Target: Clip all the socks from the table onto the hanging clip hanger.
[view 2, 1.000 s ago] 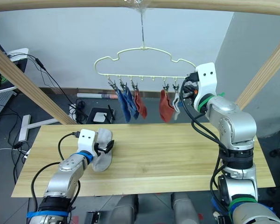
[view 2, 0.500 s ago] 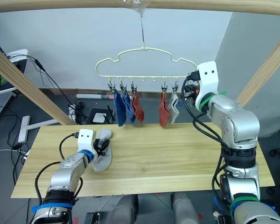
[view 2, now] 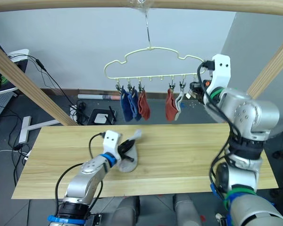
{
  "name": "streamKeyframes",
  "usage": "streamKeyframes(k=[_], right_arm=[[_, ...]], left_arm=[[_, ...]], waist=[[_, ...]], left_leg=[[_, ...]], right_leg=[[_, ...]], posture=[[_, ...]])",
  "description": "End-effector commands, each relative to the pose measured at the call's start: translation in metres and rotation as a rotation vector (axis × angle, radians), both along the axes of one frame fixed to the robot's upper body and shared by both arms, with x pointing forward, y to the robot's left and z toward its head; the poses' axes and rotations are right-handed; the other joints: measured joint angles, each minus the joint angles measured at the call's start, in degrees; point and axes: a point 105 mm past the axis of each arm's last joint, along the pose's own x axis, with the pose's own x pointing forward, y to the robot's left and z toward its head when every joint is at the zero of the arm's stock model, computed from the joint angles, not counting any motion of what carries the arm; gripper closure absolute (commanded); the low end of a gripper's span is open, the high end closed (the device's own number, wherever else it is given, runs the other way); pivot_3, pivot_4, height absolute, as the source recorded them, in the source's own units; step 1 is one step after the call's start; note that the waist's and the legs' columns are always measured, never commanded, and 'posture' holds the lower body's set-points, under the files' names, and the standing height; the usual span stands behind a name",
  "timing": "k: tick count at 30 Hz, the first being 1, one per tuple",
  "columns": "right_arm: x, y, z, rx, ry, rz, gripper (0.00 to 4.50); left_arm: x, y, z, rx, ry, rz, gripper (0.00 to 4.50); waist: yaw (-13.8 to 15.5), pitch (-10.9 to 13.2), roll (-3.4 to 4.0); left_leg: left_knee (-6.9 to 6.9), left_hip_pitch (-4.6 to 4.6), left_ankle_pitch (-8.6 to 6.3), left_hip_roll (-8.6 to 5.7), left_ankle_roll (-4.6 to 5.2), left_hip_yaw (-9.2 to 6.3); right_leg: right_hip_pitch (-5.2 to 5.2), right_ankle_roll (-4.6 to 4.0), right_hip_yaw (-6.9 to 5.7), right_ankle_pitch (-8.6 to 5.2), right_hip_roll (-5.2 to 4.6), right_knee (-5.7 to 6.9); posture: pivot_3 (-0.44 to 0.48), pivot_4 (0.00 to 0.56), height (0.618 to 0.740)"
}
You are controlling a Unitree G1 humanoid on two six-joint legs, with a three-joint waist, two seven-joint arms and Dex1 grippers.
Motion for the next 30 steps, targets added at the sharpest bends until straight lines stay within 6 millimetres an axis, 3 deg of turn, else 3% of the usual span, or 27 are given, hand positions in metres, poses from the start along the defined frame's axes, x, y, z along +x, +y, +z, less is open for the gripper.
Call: streamKeyframes(k=[1, 5, 9, 21, 30], right_arm=[[-0.003, -0.009, -0.002, 0.116, 0.102, -0.047, 4.5], [-0.001, -0.007, 0.0, 0.141, 0.112, -0.051, 4.5], [0.0, -0.007, 0.0, 0.164, 0.127, -0.063, 4.5], [-0.002, -0.004, 0.002, 0.184, 0.131, -0.075, 4.5], [-0.003, -0.009, 0.0, 0.184, 0.142, -0.096, 4.5]], left_arm=[[-0.01, -0.05, 0.045, -0.072, -0.149, -0.154, 4.48], [-0.011, -0.075, 0.063, -0.095, -0.202, -0.207, 4.48], [0.003, -0.106, 0.091, -0.147, -0.261, -0.229, 4.48], [0.021, -0.116, 0.104, -0.167, -0.3, -0.21, 4.48], [0.024, -0.115, 0.112, -0.205, -0.319, -0.174, 4.48]], waist=[[0.03, 0.0, 0.0], [-0.57, 0.0, 0.02], [-0.37, 0.03, 0.05], [-1.27, 0.05, 0.08], [-1.91, 0.05, 0.09]], left_leg=[[0.0, -0.01, 0.0, -0.01, 0.0, -0.02], [-0.1, 0.01, -0.01, 0.0, 0.02, -0.02], [0.0, -0.04, -0.01, -0.04, 0.03, -0.04], [-0.02, -0.05, -0.02, -0.08, 0.04, -0.05], [-0.04, -0.05, -0.02, -0.08, 0.05, -0.06]], right_leg=[[0.0, -0.05, -0.01, 0.04, 0.0, 0.0], [-0.01, -0.12, -0.02, 0.0, 0.02, -0.01], [-0.01, -0.05, -0.04, -0.02, 0.01, -0.04], [0.03, 0.2, -0.02, -0.14, -0.02, -0.08], [0.03, 0.2, -0.03, -0.15, -0.02, -0.09]], posture=[[-0.079, 0.291, 0.74], [-0.089, 0.292, 0.74], [-0.101, 0.295, 0.74], [-0.128, 0.301, 0.74], [-0.142, 0.304, 0.74]])
